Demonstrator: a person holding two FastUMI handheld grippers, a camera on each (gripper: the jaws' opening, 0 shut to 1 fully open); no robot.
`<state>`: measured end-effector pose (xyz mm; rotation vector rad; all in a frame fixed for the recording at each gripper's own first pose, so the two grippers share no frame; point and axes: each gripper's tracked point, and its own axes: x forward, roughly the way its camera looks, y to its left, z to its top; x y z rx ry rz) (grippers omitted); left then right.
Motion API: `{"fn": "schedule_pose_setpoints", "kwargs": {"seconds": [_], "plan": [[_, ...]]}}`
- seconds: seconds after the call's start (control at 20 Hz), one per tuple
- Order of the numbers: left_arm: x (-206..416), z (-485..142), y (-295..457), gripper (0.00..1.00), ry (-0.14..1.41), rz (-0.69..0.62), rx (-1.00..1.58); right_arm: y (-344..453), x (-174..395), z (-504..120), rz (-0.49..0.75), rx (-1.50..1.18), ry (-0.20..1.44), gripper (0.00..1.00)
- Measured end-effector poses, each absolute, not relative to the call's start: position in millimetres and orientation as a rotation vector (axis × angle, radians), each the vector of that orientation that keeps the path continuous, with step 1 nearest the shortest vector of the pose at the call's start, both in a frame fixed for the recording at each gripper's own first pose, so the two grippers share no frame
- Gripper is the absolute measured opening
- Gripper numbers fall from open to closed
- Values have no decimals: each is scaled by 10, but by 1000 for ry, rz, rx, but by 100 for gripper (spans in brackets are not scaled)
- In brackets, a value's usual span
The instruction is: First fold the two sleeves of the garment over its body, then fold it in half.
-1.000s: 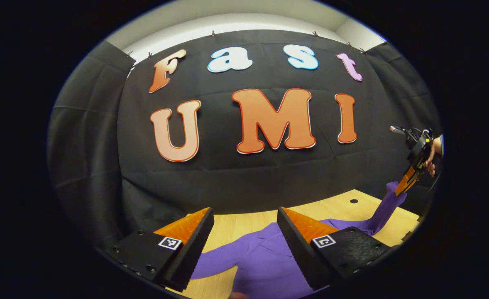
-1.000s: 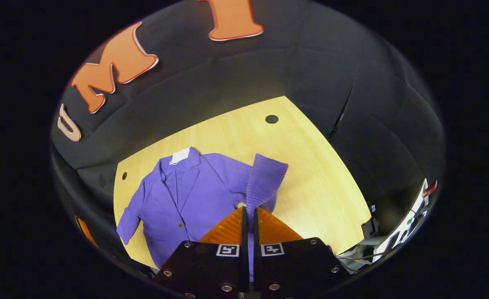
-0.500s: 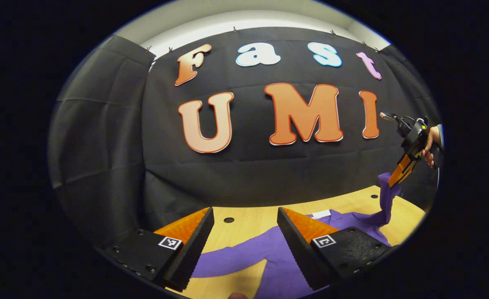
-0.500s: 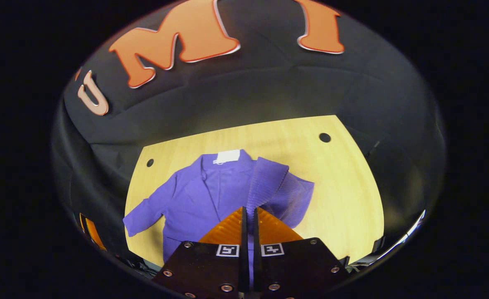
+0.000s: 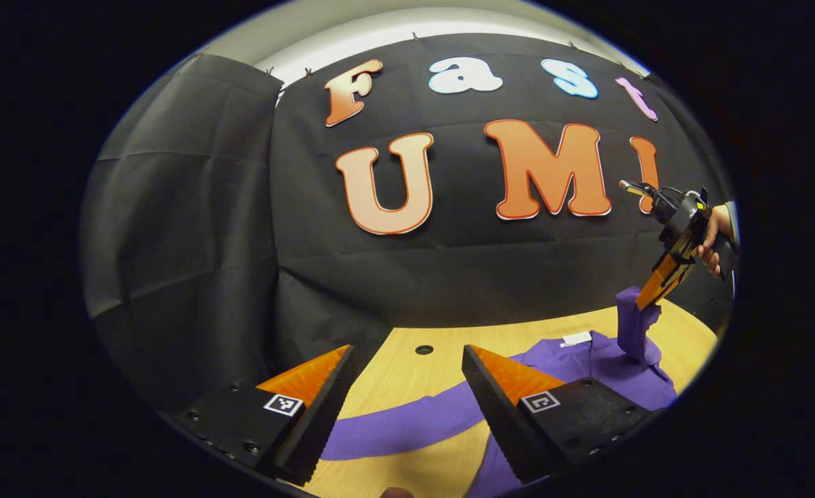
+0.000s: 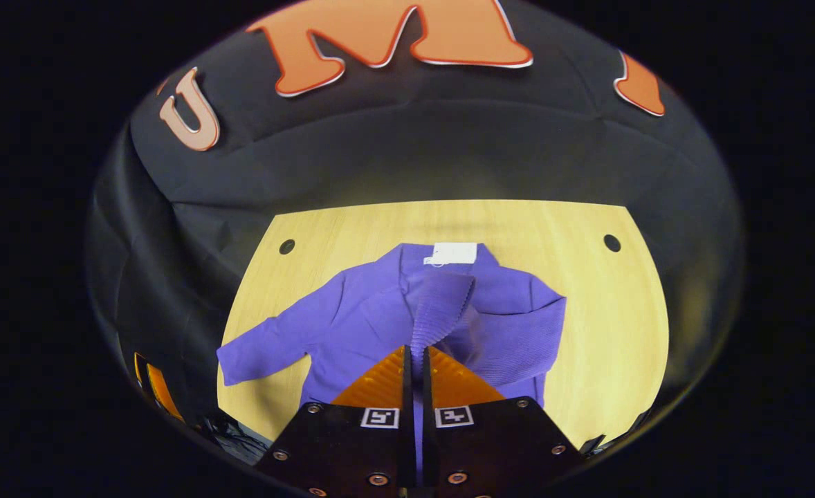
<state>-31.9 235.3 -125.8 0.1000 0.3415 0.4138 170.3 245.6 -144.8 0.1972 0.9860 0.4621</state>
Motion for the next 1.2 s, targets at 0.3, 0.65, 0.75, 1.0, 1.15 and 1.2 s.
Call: {"fn": "schedule_pose_setpoints", "kwargs": {"seconds": [0.3, 0.65, 0.75, 1.0, 1.15, 1.2], "plan": [[-304, -1533, 2591, 98, 407, 409, 127, 3162, 1478, -1262, 591, 375, 977, 13], [-312, -1914, 2993, 98, 487, 423, 84, 2870, 1515, -888, 542, 374, 795, 44], [-293, -2076, 3117, 98, 533, 425, 51, 2682, 1502, -784, 511, 357, 739, 59], [-327, -2499, 3379, 98, 703, 440, -80, 2236, 1456, -610, 424, 332, 631, 81], [-360, -2793, 3440, 99, 828, 446, -181, 1955, 1390, -534, 394, 332, 576, 86], [-383, -2896, 3458, 99, 873, 458, -211, 1853, 1385, -516, 387, 327, 557, 88]]}}
